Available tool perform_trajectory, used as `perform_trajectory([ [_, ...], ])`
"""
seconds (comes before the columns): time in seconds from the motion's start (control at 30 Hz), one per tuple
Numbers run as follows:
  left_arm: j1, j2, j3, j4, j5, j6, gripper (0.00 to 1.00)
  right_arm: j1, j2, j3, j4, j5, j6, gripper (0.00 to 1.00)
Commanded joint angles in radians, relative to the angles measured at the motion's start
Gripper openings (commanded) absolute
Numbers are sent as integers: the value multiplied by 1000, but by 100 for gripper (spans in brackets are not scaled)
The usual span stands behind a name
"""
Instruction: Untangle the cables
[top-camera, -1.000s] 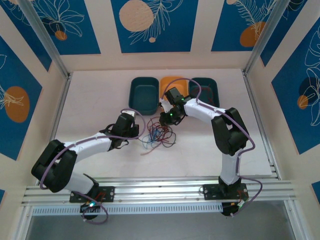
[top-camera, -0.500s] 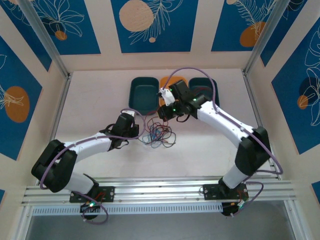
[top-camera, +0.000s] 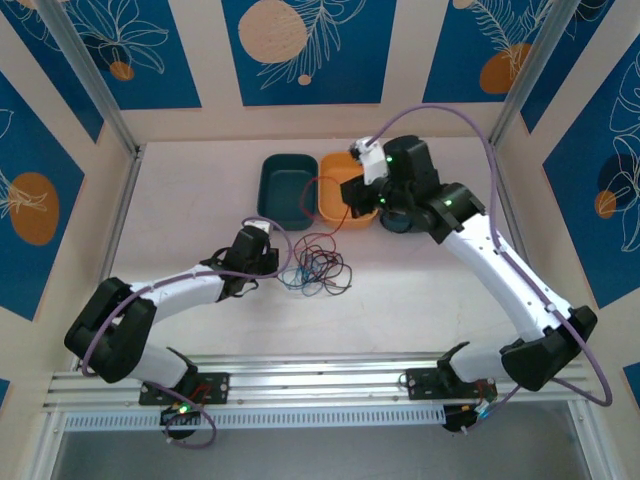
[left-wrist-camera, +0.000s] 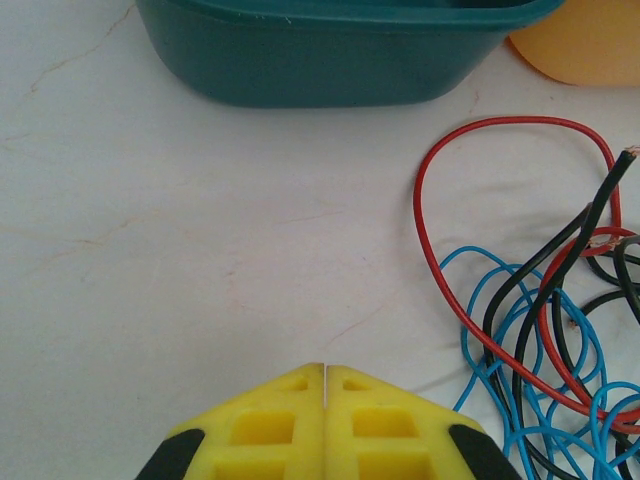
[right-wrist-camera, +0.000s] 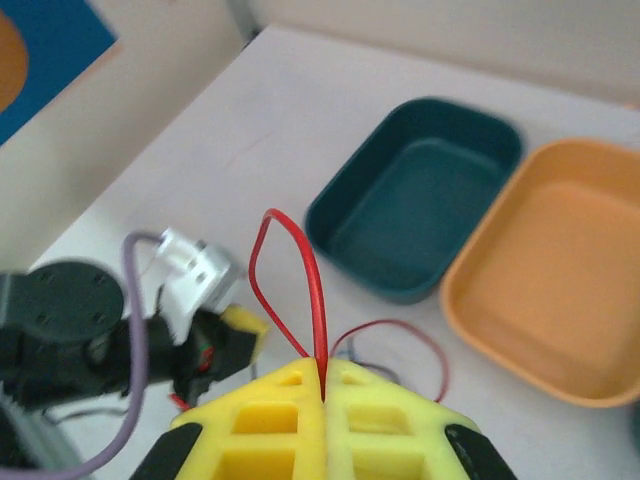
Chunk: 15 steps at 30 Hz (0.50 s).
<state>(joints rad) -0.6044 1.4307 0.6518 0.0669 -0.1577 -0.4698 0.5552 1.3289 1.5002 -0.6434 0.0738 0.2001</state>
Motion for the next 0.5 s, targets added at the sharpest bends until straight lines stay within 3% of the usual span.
perform_trajectory([
  [0.0, 5, -3, -1, 20, 20, -18, 8, -78, -4, 27, -9, 104, 25, 0],
  [0.2, 5, -7, 7, 21, 39, -20, 25, -279, 81, 32, 52, 109, 50, 0],
  [0.47, 5, -26, 13, 9, 44, -26, 32, -528, 275, 39, 180, 21, 153, 0],
])
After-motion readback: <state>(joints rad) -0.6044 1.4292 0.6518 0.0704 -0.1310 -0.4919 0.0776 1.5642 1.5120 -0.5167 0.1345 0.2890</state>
